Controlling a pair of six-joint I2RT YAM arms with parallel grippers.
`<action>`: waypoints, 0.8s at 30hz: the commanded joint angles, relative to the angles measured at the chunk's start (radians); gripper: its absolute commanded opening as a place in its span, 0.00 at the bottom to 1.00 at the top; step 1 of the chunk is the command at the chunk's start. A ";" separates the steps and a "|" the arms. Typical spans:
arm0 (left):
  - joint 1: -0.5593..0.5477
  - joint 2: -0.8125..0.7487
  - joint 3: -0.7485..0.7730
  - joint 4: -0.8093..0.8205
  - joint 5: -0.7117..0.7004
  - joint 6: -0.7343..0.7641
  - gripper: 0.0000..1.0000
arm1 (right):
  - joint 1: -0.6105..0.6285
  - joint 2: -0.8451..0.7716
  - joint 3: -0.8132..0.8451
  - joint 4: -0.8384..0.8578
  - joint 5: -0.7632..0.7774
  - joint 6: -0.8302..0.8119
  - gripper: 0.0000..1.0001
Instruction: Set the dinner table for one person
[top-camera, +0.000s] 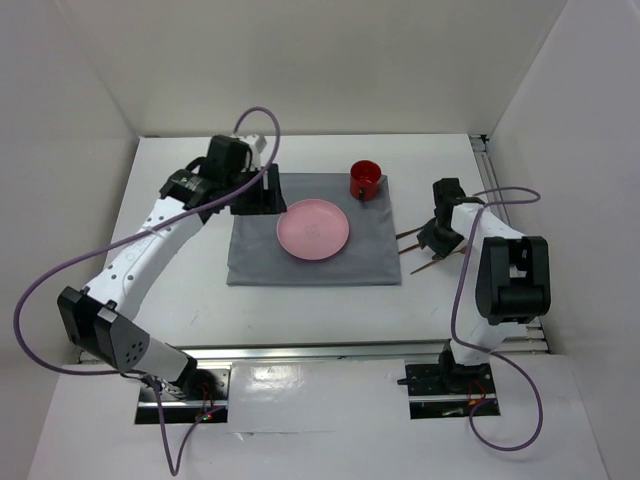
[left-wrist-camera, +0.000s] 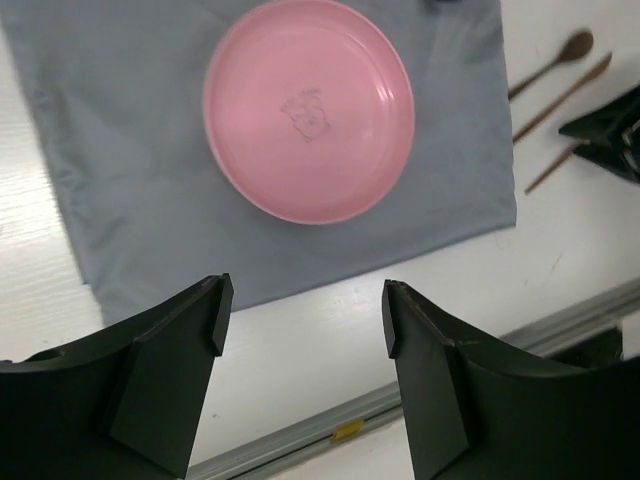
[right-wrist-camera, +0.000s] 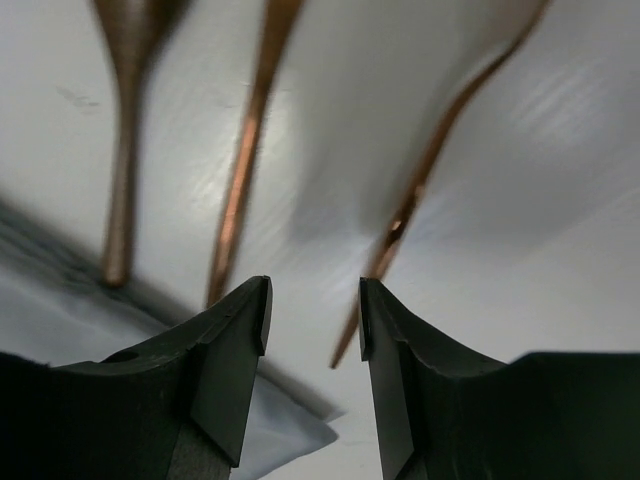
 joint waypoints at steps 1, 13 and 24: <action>-0.097 0.041 0.034 -0.006 0.013 0.037 0.78 | -0.050 -0.057 -0.050 -0.005 0.043 -0.006 0.52; -0.110 0.070 0.040 0.017 0.014 0.032 0.78 | -0.075 -0.108 -0.078 0.055 -0.044 -0.038 0.55; -0.110 0.070 0.020 0.008 0.003 0.032 0.78 | 0.059 0.140 0.131 -0.005 -0.034 0.071 0.55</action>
